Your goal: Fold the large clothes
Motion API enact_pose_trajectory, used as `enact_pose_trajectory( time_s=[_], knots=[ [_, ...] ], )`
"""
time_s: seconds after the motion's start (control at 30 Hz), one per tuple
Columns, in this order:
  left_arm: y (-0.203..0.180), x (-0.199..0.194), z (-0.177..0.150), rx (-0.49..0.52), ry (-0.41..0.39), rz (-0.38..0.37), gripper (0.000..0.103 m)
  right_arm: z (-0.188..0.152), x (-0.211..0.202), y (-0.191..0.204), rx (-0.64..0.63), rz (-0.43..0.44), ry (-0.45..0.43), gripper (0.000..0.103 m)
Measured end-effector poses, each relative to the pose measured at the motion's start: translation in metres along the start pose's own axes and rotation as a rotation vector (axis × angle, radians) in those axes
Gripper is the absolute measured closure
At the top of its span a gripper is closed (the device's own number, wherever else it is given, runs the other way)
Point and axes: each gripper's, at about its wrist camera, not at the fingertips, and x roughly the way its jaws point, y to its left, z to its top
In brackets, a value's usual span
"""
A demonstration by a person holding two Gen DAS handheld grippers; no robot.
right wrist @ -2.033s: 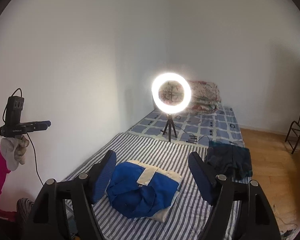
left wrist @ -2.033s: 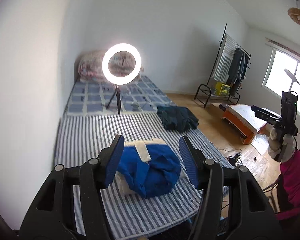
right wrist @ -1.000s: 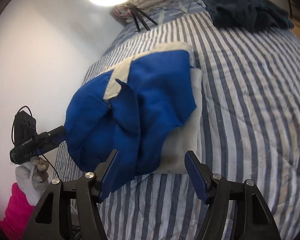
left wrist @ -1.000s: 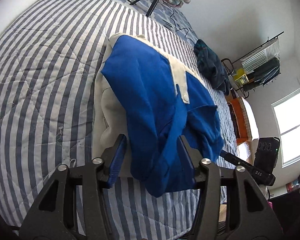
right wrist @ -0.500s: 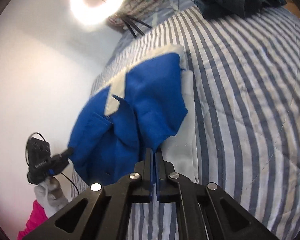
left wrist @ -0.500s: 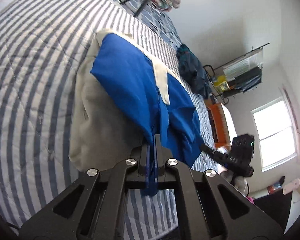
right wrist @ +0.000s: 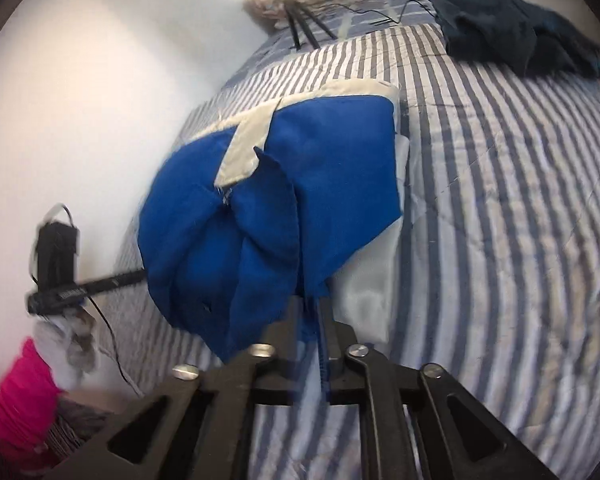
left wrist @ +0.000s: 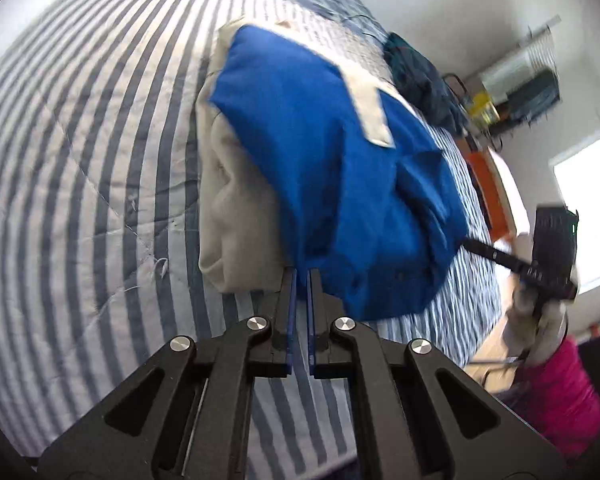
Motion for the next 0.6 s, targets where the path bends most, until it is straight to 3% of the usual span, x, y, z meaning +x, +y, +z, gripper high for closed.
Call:
enact_pose_trajectory(
  time_s=[0.03, 0.13, 0.27, 0.33, 0.47, 0.6],
  knots=[
    [-0.006, -0.009, 0.002, 0.029, -0.006, 0.002, 0.103, 0.002, -0.008, 0.003, -0.03, -0.017, 0.001, 0.062],
    [-0.025, -0.034, 0.011, 0.109, -0.065, 0.03, 0.103, 0.009, -0.033, 0.011, -0.121, -0.078, -0.052, 0.061],
    [-0.043, -0.046, 0.045, 0.157, -0.15, 0.066, 0.103, 0.036, -0.046, 0.015, -0.148, -0.088, -0.143, 0.061],
    [-0.047, -0.042, 0.066, 0.161, -0.179, 0.095, 0.102, 0.05, -0.042, 0.019, -0.16, -0.091, -0.178, 0.061],
    [-0.045, -0.03, 0.102, 0.178, -0.248, 0.174, 0.083, 0.084, -0.017, 0.033, -0.216, -0.104, -0.254, 0.061],
    [-0.032, -0.004, 0.134, 0.173, -0.25, 0.219, 0.083, 0.119, 0.018, 0.039, -0.248, -0.15, -0.223, 0.066]
  ],
)
